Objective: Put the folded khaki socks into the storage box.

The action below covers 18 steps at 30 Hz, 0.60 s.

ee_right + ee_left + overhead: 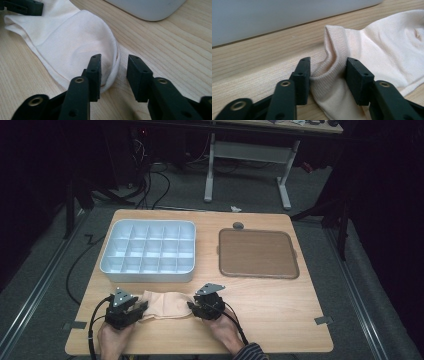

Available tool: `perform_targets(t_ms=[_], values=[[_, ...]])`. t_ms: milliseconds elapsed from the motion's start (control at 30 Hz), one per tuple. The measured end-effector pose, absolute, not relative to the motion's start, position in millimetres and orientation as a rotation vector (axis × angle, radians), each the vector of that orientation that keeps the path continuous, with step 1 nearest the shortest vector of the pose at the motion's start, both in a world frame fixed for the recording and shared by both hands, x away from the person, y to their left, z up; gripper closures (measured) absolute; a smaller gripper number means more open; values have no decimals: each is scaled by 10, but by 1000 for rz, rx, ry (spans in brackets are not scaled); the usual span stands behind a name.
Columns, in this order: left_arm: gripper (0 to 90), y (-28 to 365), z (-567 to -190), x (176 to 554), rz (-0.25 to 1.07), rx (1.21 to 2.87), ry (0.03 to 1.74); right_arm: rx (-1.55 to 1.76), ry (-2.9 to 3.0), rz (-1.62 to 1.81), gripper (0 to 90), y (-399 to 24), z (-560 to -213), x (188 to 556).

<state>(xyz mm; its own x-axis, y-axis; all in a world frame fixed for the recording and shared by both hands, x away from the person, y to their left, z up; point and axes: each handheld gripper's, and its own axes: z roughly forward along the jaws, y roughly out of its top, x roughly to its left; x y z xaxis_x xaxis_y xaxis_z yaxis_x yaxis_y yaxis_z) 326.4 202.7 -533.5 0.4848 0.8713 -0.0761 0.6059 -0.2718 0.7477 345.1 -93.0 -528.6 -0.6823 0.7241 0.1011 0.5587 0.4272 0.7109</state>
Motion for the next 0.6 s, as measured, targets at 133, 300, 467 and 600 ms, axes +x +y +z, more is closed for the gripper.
perform_targets(t_ms=[133,300,467,600], values=[[610,2030,-5333,3261,448,1998,1206,1104,2468,1096,735,-912,-5289,3447],[680,2031,-5335,3258,425,1990,1200,1065,2470,1074,807,-872,-5285,3417],[765,2044,-5333,3271,393,1992,1189,1040,2458,1062,841,-846,-5290,3396],[787,2064,-5336,3283,367,1981,1187,1041,2460,1067,862,-857,-5289,3402]])
